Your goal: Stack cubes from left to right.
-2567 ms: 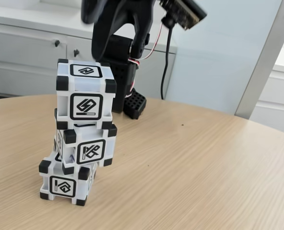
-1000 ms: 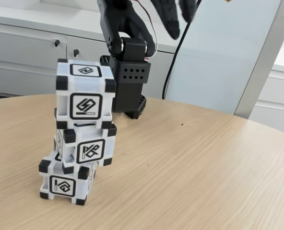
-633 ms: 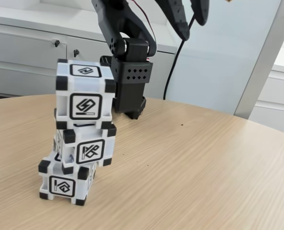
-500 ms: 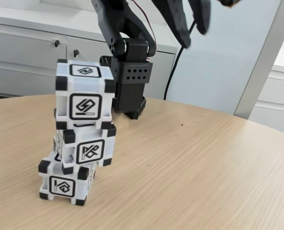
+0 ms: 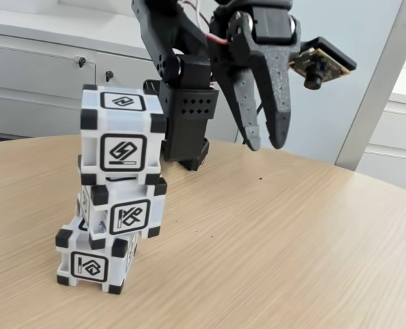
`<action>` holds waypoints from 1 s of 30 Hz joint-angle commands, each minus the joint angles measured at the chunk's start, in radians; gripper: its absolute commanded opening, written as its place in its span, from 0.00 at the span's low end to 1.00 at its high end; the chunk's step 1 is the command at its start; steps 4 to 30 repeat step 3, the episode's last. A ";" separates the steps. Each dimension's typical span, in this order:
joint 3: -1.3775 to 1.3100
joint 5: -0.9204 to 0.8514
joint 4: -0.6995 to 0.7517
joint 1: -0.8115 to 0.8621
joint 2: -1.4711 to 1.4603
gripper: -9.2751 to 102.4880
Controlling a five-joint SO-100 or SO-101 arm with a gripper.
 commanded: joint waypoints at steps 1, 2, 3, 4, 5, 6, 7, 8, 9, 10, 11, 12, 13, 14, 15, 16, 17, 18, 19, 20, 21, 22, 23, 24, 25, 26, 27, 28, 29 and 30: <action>0.072 0.006 -0.021 -0.005 0.107 0.21; 0.101 0.009 -0.025 -0.005 0.149 0.21; 0.129 0.011 -0.029 -0.005 0.187 0.21; 0.129 0.011 -0.029 -0.005 0.187 0.21; 0.129 0.011 -0.029 -0.005 0.187 0.21; 0.129 0.011 -0.029 -0.005 0.187 0.21; 0.129 0.011 -0.029 -0.005 0.187 0.21; 0.129 0.011 -0.029 -0.005 0.187 0.21; 0.129 0.011 -0.029 -0.005 0.187 0.21; 0.129 0.011 -0.029 -0.005 0.187 0.21; 0.129 0.011 -0.029 -0.005 0.187 0.21; 0.129 0.011 -0.029 -0.005 0.187 0.21; 0.129 0.011 -0.029 -0.005 0.187 0.21; 0.129 0.011 -0.029 -0.005 0.187 0.21; 0.129 0.011 -0.029 -0.005 0.187 0.21; 0.129 0.011 -0.029 -0.005 0.187 0.21; 0.129 0.011 -0.029 -0.005 0.187 0.21; 0.129 0.011 -0.029 -0.005 0.187 0.21; 0.129 0.011 -0.029 -0.005 0.187 0.21; 0.129 0.011 -0.029 -0.005 0.187 0.21; 0.129 0.011 -0.029 -0.005 0.187 0.21; 0.129 0.011 -0.029 -0.005 0.187 0.21; 0.129 0.011 -0.029 -0.005 0.187 0.21; 0.129 0.011 -0.029 -0.005 0.187 0.21; 0.129 0.011 -0.029 -0.005 0.187 0.21; 0.129 0.011 -0.029 -0.005 0.187 0.21; 0.129 0.011 -0.029 -0.005 0.187 0.21; 0.129 0.011 -0.029 -0.005 0.187 0.21; 0.129 0.011 -0.029 -0.005 0.187 0.21; 0.129 0.011 -0.029 -0.005 0.187 0.21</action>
